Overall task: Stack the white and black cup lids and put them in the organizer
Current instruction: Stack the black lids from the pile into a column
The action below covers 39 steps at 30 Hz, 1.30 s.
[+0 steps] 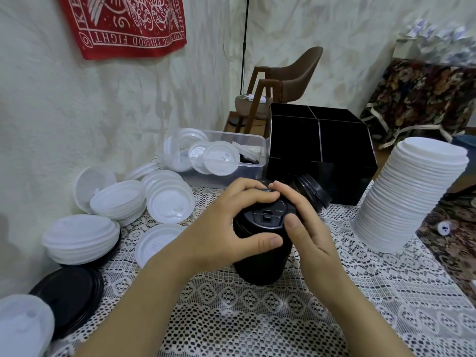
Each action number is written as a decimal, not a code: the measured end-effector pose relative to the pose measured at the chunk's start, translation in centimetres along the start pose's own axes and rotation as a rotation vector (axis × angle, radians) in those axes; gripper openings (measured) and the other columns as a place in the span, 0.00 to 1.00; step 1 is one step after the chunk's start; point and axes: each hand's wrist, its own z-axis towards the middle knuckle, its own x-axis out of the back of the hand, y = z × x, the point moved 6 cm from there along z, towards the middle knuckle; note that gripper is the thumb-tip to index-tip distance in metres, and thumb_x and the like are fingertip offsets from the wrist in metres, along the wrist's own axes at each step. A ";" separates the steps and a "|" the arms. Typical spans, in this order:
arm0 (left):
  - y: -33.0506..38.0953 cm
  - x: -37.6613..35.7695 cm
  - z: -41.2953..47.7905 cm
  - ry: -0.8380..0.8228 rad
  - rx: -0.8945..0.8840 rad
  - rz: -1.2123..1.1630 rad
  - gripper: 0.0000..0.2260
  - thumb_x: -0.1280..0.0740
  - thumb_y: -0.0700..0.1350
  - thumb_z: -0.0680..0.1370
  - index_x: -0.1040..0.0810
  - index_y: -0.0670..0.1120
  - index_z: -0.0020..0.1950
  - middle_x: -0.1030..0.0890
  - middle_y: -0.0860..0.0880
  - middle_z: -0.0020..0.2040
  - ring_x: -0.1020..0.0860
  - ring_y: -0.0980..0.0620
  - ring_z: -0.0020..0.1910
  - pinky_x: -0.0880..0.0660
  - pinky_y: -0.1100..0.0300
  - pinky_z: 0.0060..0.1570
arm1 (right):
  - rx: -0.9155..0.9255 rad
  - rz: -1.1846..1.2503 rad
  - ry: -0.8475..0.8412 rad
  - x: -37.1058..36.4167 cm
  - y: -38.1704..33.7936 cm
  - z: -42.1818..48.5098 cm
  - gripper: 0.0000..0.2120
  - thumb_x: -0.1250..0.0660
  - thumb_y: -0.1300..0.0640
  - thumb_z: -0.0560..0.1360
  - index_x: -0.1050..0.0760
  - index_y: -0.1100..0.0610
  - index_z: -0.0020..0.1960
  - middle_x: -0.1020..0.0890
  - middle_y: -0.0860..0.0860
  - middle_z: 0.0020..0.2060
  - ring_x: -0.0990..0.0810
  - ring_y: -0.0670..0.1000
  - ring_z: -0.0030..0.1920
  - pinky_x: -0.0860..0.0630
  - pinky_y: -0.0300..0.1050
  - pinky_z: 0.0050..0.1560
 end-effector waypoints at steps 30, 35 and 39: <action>-1.7 -0.6 -0.2 0.000 0.226 -0.156 0.32 0.26 0.57 0.60 0.30 0.61 0.63 0.20 0.61 0.55 0.21 0.59 0.56 0.26 0.62 0.56 | -0.069 -0.421 0.564 6.9 1.7 0.7 0.24 0.37 0.51 0.78 0.37 0.47 0.73 0.32 0.44 0.70 0.34 0.41 0.70 0.35 0.48 0.71; -1.7 -0.7 -0.1 0.003 0.220 -0.173 0.32 0.25 0.56 0.60 0.30 0.60 0.63 0.20 0.60 0.55 0.21 0.58 0.56 0.26 0.62 0.56 | -0.277 -0.543 0.409 7.1 4.3 1.7 0.28 0.39 0.50 0.81 0.45 0.50 0.78 0.42 0.47 0.78 0.46 0.45 0.77 0.46 0.45 0.75; -1.8 -0.7 -0.1 0.003 0.217 -0.184 0.32 0.25 0.56 0.61 0.30 0.60 0.63 0.19 0.59 0.55 0.21 0.57 0.57 0.26 0.62 0.56 | -0.278 -0.459 0.429 7.2 4.5 1.6 0.17 0.36 0.49 0.79 0.30 0.49 0.66 0.27 0.49 0.66 0.30 0.50 0.68 0.32 0.54 0.69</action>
